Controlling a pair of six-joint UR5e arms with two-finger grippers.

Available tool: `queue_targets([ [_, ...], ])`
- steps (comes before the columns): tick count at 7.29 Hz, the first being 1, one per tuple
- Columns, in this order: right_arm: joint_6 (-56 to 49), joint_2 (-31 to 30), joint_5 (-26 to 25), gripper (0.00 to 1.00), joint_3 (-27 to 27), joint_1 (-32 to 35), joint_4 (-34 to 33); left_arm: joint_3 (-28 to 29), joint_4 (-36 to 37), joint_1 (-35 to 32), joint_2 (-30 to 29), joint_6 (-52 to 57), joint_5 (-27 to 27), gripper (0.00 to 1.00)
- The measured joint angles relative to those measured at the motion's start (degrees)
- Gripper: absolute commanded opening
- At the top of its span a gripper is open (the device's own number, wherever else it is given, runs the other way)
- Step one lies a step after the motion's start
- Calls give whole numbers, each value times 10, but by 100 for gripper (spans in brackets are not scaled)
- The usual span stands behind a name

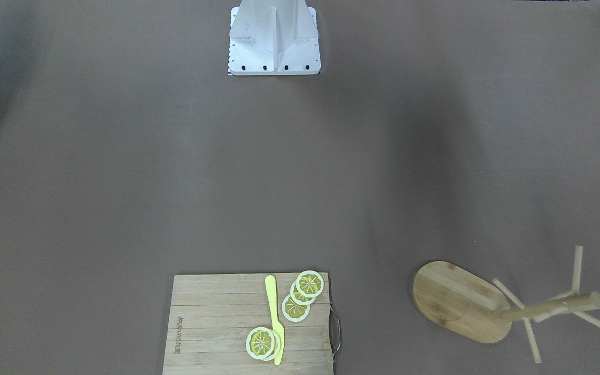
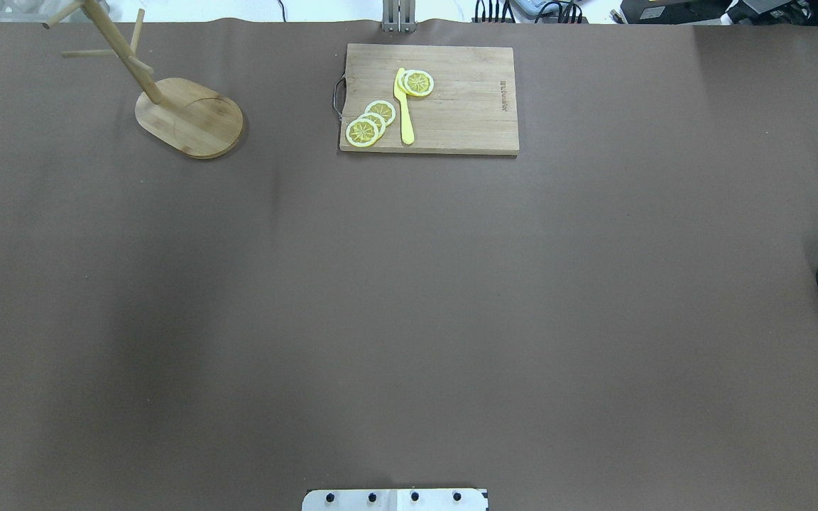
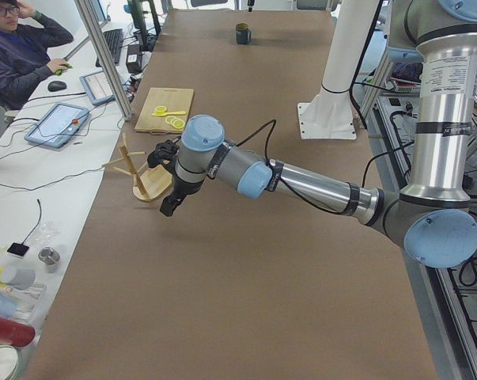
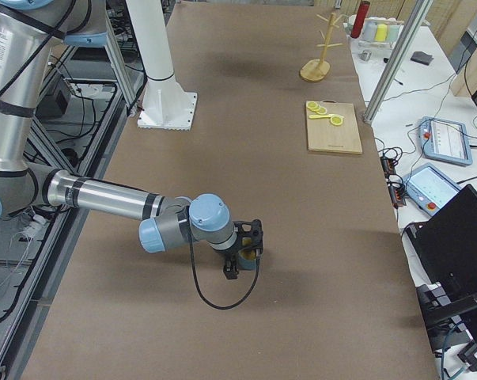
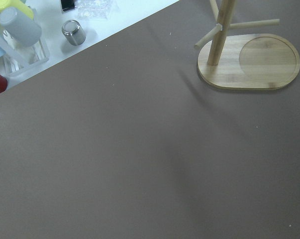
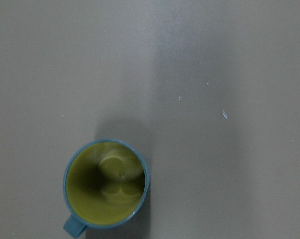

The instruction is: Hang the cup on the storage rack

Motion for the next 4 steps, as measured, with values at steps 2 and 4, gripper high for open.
queue_targets([
  [2,33,37,-1,93,-32,-17,2,0,-11,0,7,-1,-2,99],
  [4,54,48,-11,92,-37,-54,6,1,-12,1,8,-2,-2,99],
])
